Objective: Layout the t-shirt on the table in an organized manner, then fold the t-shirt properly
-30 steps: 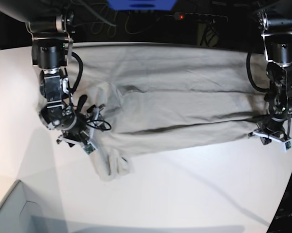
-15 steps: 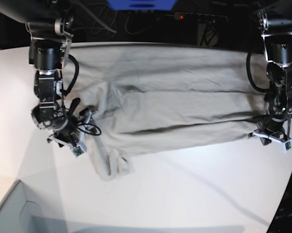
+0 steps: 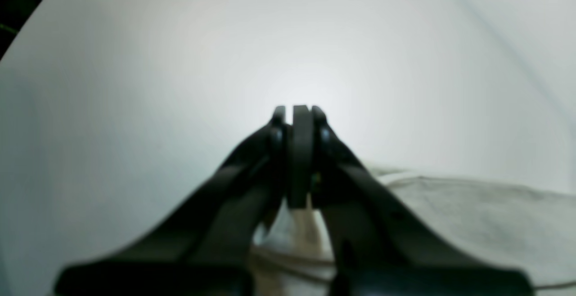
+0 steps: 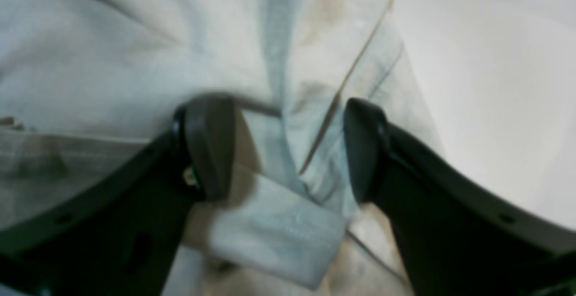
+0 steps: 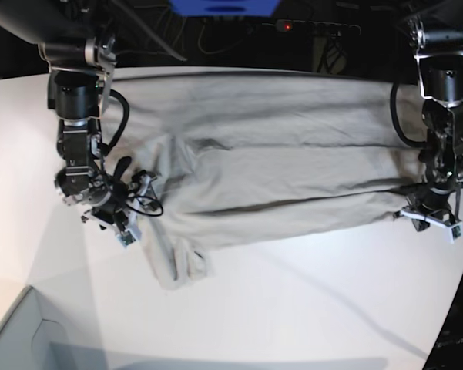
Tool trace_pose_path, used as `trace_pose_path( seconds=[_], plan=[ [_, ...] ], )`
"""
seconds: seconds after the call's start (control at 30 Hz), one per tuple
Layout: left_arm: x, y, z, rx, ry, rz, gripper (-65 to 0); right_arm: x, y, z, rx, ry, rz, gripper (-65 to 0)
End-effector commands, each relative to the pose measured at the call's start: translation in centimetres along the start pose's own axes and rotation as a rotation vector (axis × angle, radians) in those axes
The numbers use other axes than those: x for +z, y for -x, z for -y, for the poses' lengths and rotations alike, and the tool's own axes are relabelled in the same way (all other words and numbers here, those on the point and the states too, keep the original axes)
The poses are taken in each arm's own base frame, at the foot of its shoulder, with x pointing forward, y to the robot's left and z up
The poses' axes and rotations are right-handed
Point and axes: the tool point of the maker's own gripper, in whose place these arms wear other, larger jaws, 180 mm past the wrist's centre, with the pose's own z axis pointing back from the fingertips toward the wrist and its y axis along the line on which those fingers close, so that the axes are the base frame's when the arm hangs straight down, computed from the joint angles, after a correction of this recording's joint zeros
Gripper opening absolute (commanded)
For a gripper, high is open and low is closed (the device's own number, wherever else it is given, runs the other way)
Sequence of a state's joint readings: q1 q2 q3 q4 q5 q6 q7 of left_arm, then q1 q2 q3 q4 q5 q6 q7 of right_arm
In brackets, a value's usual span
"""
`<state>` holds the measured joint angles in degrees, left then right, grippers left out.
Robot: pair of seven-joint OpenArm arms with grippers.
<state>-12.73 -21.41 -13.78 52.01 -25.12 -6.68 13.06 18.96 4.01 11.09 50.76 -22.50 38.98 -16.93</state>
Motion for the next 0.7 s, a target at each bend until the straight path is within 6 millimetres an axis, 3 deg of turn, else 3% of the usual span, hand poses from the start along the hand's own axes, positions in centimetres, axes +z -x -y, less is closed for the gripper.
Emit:
trace_pose_path(
  seconds=[0.0, 0.27, 0.37, 0.53, 0.67],
  plan=[
    [-0.1, -2.7, -0.1, -0.004, 0.003, 0.069, -64.8, 0.3, -1.0, 0.7, 0.019, 0.003, 0.013, -33.5],
    [-0.1, -2.7, -0.2, -0.003, 0.002, 0.069, -64.8, 0.2, -1.1, 0.6, 0.018, 0.001, 0.015, -48.1],
    [-0.1, -2.7, -0.2, -0.003, 0.002, 0.069, -64.8, 0.3, -1.4, 0.7, 0.020, 0.003, 0.019, -50.6],
    [-0.1, -2.7, -0.2, -0.003, 0.002, 0.069, -64.8, 1.6, -3.8, 1.9, 0.058, 0.056, 0.080, -45.8],
    [-0.1, -2.7, -0.2, -0.003, 0.002, 0.069, -64.8, 2.1, -4.0, 2.0, 0.070, 0.071, 0.092, -37.3]
  ],
)
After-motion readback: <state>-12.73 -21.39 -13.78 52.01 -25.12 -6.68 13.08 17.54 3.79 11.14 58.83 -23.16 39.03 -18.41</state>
